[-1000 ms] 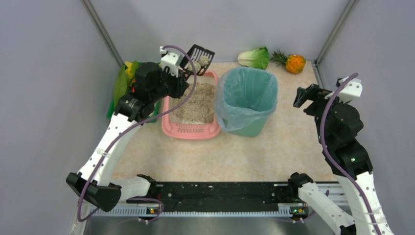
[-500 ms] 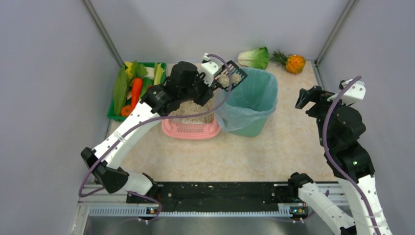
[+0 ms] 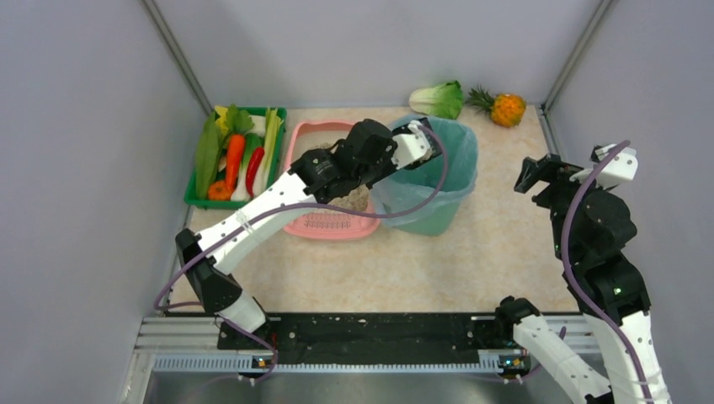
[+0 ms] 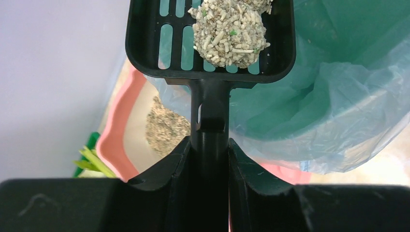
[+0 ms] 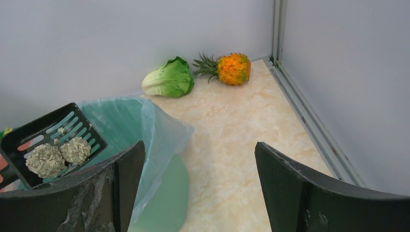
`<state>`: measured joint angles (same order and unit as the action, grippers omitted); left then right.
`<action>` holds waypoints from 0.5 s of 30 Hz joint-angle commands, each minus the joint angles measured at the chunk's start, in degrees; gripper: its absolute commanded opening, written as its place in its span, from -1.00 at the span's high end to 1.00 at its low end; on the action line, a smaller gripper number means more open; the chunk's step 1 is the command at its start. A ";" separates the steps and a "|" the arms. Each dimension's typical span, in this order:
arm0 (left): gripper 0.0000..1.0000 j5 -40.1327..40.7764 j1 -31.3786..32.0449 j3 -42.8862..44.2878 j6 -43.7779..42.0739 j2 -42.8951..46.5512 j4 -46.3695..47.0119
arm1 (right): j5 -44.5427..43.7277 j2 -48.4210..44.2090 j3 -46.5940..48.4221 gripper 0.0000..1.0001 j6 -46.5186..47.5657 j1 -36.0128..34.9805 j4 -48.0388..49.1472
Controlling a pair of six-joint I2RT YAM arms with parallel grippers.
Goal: Clean the litter box
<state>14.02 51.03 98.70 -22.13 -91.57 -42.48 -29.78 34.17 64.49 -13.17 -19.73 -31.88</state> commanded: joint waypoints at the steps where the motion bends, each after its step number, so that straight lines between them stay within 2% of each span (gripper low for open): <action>1: 1.00 3.44 1.84 3.41 -12.62 0.37 3.79 | -1.80 -1.30 1.59 -0.69 1.34 -0.51 -0.31; 6: 1.00 5.48 3.34 2.61 -21.63 -0.12 4.92 | -2.53 -2.08 1.59 -0.69 1.99 -0.51 -0.48; 15: 1.00 14.20 5.59 1.35 -33.22 -3.54 8.98 | -2.65 -2.58 1.73 -0.70 2.76 -0.51 -0.81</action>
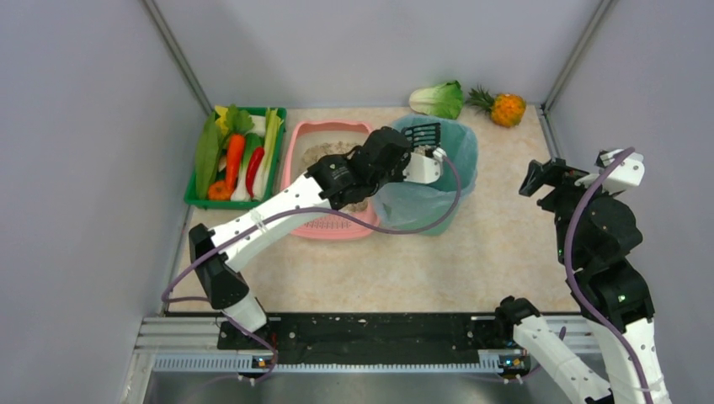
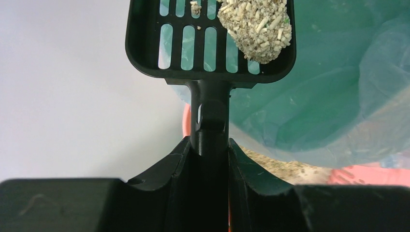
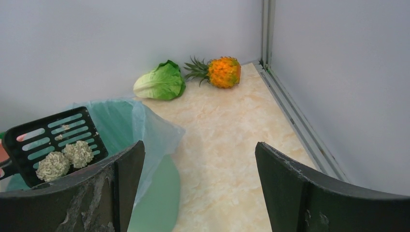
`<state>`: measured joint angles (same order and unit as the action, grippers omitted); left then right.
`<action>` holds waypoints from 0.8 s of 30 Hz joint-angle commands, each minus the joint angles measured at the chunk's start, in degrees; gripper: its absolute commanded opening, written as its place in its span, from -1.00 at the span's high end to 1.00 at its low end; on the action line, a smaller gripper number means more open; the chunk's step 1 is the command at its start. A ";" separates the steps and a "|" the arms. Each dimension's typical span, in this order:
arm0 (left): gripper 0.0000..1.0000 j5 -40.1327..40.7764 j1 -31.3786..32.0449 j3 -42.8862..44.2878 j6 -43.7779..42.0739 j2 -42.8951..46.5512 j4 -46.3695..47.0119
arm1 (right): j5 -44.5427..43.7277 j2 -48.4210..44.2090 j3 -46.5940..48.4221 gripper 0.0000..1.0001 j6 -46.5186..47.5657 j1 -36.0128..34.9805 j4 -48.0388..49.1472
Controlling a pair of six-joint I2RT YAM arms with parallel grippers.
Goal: Clean the litter box
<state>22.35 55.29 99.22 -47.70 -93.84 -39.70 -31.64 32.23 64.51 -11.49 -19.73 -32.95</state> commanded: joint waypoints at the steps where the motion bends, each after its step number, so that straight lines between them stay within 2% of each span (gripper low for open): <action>1: 1.00 7.76 1.84 -0.14 -9.66 -1.64 7.53 | -0.84 -0.66 1.71 -0.70 1.14 -0.56 0.31; 5: 1.00 14.16 3.45 -6.02 -19.99 -1.69 16.35 | -1.20 -0.81 1.52 -0.70 1.36 -0.54 0.32; 8: 1.00 15.04 4.39 -9.42 -24.38 -0.87 22.79 | -1.53 -1.02 1.44 -0.70 1.54 -0.52 0.28; 14: 1.00 12.76 5.21 -11.82 -28.96 1.08 26.68 | -1.95 -1.10 1.15 -0.71 1.76 -0.50 0.30; 24: 1.00 13.13 5.31 -13.51 -31.75 2.16 26.96 | -2.12 -1.08 0.46 -0.71 1.71 -0.57 0.54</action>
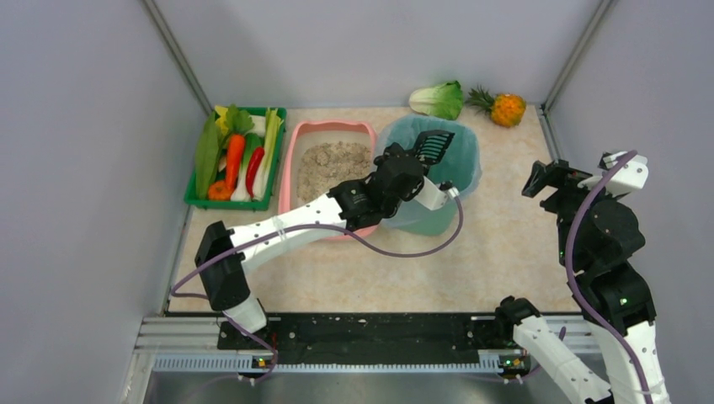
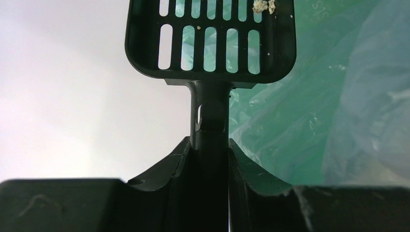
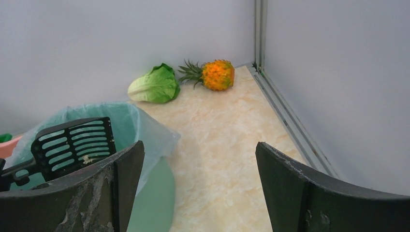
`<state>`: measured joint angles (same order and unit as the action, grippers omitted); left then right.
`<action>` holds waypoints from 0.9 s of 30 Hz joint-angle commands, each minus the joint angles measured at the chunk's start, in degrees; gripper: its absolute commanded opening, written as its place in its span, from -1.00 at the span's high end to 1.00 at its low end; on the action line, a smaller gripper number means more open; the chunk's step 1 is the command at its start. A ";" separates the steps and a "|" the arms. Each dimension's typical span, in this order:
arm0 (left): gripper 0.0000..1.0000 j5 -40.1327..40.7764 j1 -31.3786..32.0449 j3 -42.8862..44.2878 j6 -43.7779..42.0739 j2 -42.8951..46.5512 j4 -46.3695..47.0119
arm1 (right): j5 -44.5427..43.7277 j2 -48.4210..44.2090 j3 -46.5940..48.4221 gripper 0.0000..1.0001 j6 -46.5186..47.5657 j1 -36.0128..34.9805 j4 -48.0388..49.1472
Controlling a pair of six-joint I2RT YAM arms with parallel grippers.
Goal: Clean the litter box
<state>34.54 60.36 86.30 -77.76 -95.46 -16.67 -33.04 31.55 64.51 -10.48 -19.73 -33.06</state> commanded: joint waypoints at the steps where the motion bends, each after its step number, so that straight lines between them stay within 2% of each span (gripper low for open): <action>1: 1.00 0.96 0.21 -0.61 -1.51 3.98 4.00 | -0.75 -0.43 0.43 -0.71 0.67 -0.52 0.69; 8: 1.00 0.40 0.13 0.98 4.46 5.93 3.14 | -0.55 -0.44 0.26 -0.71 0.37 -0.51 0.97; 19: 1.00 -9.05 -2.85 3.82 27.42 12.10 -5.73 | 0.86 0.14 -0.16 -0.71 -1.21 -0.58 1.66; 27: 1.00 -13.54 -8.12 5.41 43.78 15.02 -10.88 | 2.13 0.72 -0.23 -0.71 -2.68 -0.52 2.27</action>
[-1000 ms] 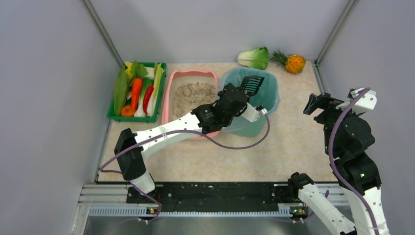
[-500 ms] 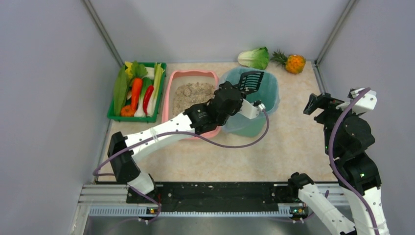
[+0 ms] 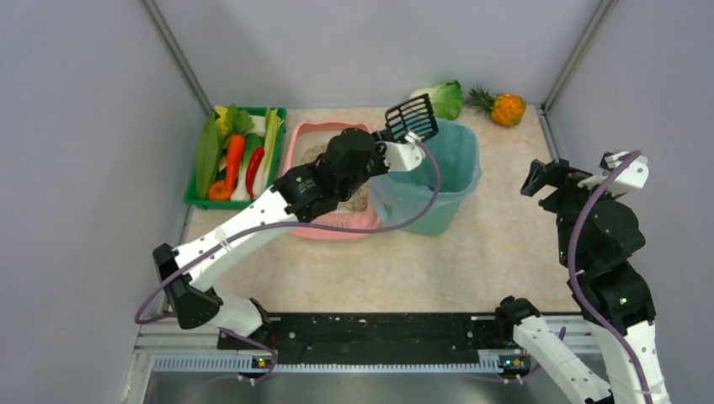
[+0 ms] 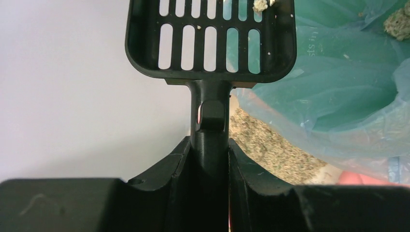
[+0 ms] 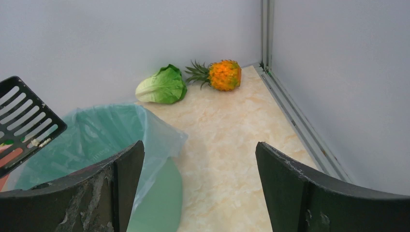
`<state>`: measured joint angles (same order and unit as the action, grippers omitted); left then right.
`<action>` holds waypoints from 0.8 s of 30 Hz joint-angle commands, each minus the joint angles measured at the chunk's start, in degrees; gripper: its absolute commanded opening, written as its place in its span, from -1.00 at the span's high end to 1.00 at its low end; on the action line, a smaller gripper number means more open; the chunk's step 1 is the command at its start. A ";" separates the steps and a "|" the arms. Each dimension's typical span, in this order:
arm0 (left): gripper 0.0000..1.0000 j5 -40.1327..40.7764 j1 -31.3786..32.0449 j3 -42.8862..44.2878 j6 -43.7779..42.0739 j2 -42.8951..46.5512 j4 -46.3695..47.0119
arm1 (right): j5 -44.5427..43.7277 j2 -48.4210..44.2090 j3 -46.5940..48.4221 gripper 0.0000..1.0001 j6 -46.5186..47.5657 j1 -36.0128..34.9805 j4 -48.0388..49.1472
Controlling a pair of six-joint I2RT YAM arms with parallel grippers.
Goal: Clean the litter box
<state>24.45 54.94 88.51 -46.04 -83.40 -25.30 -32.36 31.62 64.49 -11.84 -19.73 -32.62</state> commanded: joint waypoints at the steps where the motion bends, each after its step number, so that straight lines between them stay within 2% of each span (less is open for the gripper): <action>1: 1.00 -4.53 -3.77 3.29 14.35 3.59 -2.71 | 1.57 0.72 -0.21 -0.71 -1.38 -0.52 1.90; 9: 1.00 -12.11 -13.93 1.08 29.85 9.65 -6.28 | 2.53 2.07 -0.12 -0.71 -2.28 -0.60 2.41; 24: 1.00 -11.57 -21.02 -8.10 41.98 15.28 -22.25 | 3.04 4.29 0.18 -0.71 -1.79 -0.52 3.84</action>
<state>13.72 34.85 82.59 -9.98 -69.34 -43.55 -29.87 35.09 64.49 -13.61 -19.73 -32.12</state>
